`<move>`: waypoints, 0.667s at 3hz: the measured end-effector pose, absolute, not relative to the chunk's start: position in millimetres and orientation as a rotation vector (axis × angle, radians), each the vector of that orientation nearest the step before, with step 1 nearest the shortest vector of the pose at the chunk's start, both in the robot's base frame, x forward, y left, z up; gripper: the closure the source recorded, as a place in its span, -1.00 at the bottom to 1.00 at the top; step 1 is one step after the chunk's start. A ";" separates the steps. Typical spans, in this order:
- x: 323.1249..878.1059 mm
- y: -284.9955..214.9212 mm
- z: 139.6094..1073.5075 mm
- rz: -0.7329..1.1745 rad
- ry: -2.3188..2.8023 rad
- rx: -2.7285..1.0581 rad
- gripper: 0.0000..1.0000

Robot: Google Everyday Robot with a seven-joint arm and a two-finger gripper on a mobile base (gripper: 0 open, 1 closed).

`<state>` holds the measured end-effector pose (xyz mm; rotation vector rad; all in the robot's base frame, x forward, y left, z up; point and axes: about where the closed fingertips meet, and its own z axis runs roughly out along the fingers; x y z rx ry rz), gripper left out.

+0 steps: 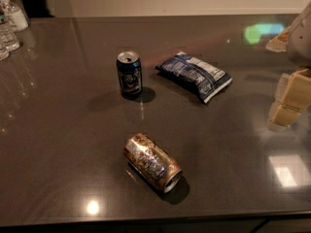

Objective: Place orange can upright

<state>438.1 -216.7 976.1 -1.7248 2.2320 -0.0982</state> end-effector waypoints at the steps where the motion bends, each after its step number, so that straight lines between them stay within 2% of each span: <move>1: 438.4 -216.1 976.9 -0.102 2.228 -1.725 -1.00; 2: 439.3 -210.2 977.1 -0.092 2.199 -1.761 -1.00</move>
Offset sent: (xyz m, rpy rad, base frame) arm 0.0064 0.0541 -0.0029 0.0161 0.0331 0.3227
